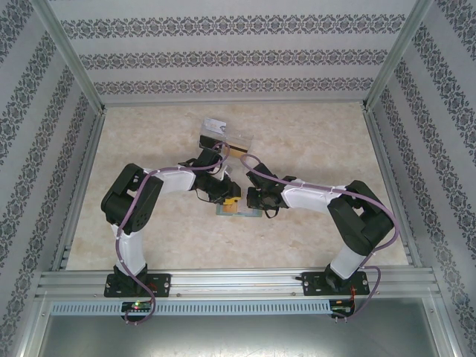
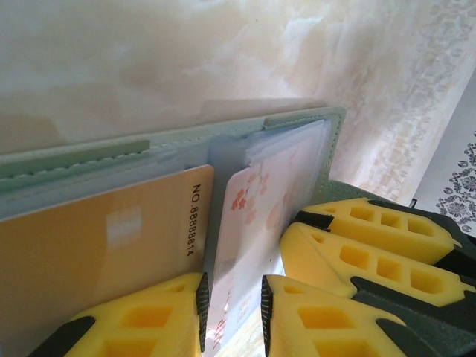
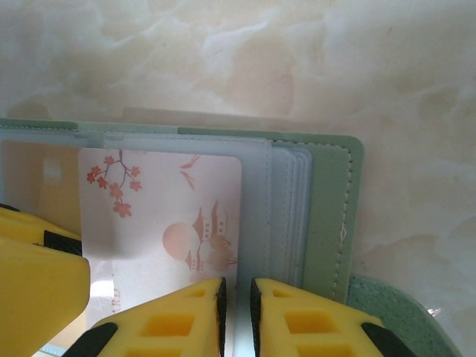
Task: Take the credit cards out of the card holder
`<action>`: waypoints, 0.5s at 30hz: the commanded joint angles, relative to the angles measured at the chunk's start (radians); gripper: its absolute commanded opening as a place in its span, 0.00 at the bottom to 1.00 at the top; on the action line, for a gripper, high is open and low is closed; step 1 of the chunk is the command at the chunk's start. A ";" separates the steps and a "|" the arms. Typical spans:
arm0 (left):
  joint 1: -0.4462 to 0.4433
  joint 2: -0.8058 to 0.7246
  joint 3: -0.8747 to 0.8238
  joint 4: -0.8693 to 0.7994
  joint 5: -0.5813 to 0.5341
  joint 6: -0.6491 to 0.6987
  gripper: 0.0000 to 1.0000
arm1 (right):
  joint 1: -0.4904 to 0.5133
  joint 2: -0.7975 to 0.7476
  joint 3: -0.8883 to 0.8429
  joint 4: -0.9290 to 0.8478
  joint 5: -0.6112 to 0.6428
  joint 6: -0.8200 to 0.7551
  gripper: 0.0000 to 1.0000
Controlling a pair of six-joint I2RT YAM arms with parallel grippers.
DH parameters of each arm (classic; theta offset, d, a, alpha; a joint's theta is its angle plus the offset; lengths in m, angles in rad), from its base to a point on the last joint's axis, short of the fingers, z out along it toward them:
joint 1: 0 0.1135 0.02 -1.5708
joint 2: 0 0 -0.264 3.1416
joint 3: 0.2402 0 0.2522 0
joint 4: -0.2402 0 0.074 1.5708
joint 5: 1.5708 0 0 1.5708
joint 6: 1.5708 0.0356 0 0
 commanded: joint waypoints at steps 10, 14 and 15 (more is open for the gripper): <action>-0.011 0.011 0.007 0.036 0.030 0.024 0.24 | -0.011 0.032 -0.003 -0.026 -0.002 0.005 0.20; -0.011 0.006 0.005 0.031 0.025 0.031 0.17 | -0.011 0.032 -0.009 -0.027 -0.001 0.012 0.20; -0.012 0.003 0.004 0.027 0.019 0.035 0.15 | -0.011 0.030 -0.009 -0.027 0.001 0.013 0.20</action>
